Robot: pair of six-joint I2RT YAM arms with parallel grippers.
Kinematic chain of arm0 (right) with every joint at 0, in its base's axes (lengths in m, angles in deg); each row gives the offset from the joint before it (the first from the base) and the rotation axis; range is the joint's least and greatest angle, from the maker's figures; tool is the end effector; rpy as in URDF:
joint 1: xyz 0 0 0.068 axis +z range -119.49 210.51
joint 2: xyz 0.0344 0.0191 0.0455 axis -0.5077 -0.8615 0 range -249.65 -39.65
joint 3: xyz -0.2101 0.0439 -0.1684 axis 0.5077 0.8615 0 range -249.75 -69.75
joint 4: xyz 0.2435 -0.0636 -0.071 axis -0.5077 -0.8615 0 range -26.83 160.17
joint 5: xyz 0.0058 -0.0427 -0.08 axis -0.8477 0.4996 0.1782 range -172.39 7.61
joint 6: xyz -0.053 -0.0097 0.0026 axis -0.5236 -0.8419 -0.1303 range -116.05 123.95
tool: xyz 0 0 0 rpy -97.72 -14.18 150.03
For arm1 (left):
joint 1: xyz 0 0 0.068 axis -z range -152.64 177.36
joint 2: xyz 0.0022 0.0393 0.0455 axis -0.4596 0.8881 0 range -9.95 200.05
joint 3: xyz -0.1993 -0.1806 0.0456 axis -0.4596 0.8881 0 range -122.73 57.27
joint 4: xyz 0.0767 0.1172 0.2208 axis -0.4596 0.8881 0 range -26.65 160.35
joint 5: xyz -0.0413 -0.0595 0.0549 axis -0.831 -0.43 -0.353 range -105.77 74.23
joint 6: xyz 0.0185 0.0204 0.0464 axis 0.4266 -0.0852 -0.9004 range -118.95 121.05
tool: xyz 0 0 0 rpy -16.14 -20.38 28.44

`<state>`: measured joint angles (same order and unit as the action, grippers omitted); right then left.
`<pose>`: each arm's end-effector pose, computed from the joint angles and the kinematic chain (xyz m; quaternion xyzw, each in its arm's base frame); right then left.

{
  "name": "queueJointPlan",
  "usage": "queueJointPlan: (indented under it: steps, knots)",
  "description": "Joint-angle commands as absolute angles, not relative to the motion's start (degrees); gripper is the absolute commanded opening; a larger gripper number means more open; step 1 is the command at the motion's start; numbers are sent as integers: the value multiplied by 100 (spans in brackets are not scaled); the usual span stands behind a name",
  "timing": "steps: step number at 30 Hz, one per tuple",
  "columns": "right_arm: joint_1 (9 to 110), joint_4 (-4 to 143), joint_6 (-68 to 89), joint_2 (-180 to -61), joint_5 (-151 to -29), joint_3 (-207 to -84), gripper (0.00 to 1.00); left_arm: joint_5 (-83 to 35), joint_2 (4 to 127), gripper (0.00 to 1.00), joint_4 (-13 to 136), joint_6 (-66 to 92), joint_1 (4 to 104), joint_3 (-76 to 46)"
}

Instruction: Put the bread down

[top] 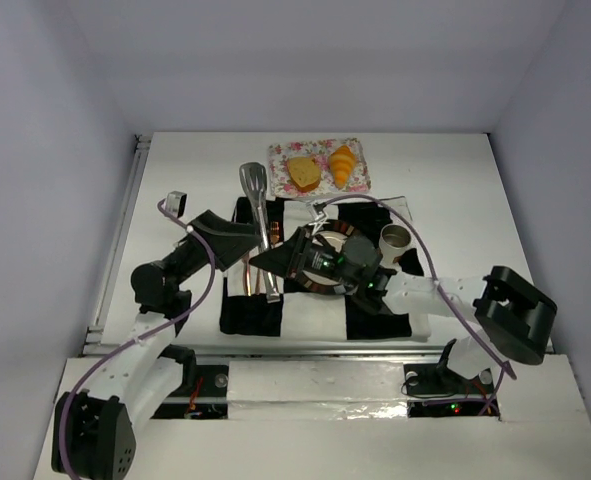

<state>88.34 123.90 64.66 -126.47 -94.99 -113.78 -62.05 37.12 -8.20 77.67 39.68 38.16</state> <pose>0.1705 0.2857 0.2752 -0.0687 0.6346 0.6947 0.3318 0.1470 -0.0584 0.3128 0.1131 0.4989 -0.7026 0.4946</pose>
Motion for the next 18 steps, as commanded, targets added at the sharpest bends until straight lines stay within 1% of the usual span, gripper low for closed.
queueJointPlan:
  steps: [1,2,5,9,12,15,16,17,18]
  knots:
    - [8817,12151,6196,-12201,-8943,-11404,45,-6542,3365,74,-972,7313,3993,3556]
    - [8817,12097,6170,-12148,-8890,-11404,45,-6551,3312,78,-777,7112,3993,3495]
    - [8765,12044,6196,-11990,-8820,-11378,43,-6551,3092,83,-30,6759,3993,3337]
    - [8650,12027,6284,-11814,-8828,-11317,43,-6551,2899,85,893,6057,3993,3108]
    - [8423,11519,6188,-11568,-8811,-11343,42,-6525,2732,85,1560,5731,3993,2924]
    - [8150,10124,5837,-11287,-8776,-11614,42,-6140,2504,84,3157,4714,3993,2459]
    - [8071,9649,5705,-11243,-8767,-11841,42,-5729,2416,84,4145,3997,3993,2292]
    - [7922,8835,5434,-11190,-8793,-11957,42,-5247,2372,84,5034,3676,3993,1986]
    - [7921,8488,5309,-11181,-8828,-12054,42,-5242,2371,84,5043,3412,3993,1870]
